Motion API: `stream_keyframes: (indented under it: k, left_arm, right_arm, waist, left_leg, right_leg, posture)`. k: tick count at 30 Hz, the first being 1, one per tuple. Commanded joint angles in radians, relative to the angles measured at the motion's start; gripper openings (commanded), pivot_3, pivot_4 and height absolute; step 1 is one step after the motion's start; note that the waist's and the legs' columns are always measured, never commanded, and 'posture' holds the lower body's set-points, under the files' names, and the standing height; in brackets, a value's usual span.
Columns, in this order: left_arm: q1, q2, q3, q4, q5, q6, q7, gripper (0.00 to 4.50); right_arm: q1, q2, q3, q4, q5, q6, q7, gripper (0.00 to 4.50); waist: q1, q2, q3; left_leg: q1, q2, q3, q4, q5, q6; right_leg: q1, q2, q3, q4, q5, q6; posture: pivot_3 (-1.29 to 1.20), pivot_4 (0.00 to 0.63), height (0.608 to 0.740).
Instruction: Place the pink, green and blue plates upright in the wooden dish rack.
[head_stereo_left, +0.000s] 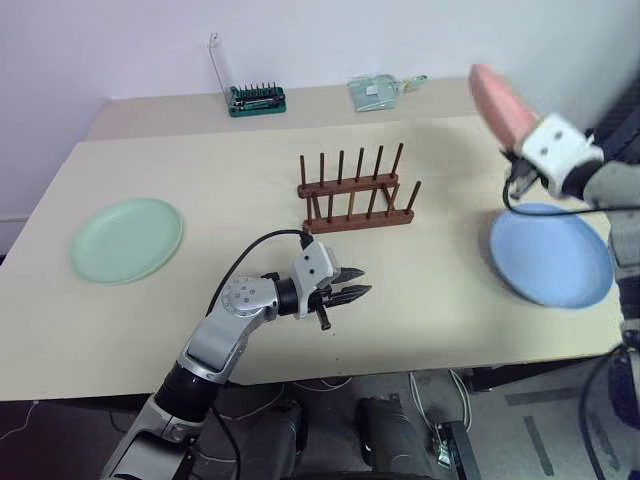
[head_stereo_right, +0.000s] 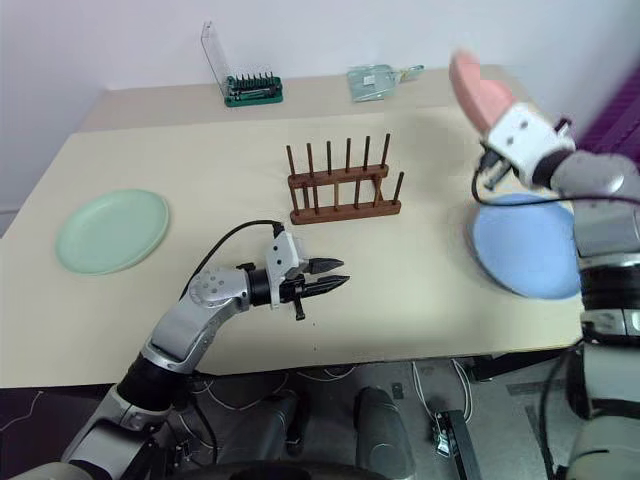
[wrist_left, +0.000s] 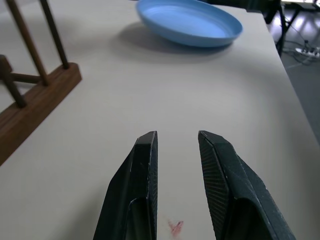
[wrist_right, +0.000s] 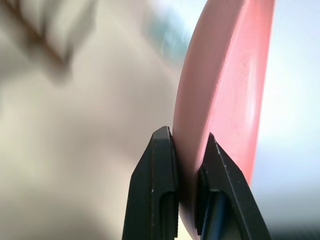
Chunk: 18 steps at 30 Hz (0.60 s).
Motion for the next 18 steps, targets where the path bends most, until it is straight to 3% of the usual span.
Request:
stream_keyframes:
  k: [1,5,9,18]
  left_arm:
    - [-0.011,0.0,0.045,-0.025,-0.023,-0.006,0.013,1.29]
    - [-0.006,0.007,0.063,-0.029,-0.025,-0.003,0.019,1.29]
    - [0.012,0.012,0.076,-0.048,-0.041,0.009,0.026,1.29]
    - [0.019,0.015,0.079,-0.061,-0.053,0.019,0.027,1.29]
  right_arm:
    - [-0.066,0.093,-0.159,-0.195,0.378,0.373,0.021,0.08]
    - [-0.12,0.178,-0.281,-0.215,0.583,0.63,-0.11,0.08]
    - [-0.141,0.232,-0.357,-0.229,0.715,0.768,-0.221,0.08]
    - [-0.06,0.222,-0.288,-0.271,0.708,0.806,-0.254,0.08]
  waist:
    - [0.005,0.0,0.0]
    - [0.025,0.0,0.0]
    - [0.024,0.0,0.0]
    - [0.02,0.001,0.0]
  left_leg:
    - [0.0,0.0,0.0,0.0,0.0,0.0]
    - [-0.001,-0.001,-0.001,0.001,0.0,0.0]
    - [-0.001,-0.001,-0.001,0.001,0.0,0.001]
    - [-0.001,-0.001,0.0,0.0,0.0,0.001]
  right_leg:
    - [0.0,0.0,0.0,0.0,0.0,0.0]
    - [0.0,-0.001,0.0,-0.001,0.0,-0.001]
    - [0.0,-0.002,0.0,-0.001,-0.001,-0.003]
    - [-0.001,-0.001,0.0,0.0,0.0,-0.001]
  posture:
    - [0.0,0.15,0.74]
    - [0.0,0.15,0.74]
    - [0.0,0.15,0.74]
    - [0.0,0.15,0.74]
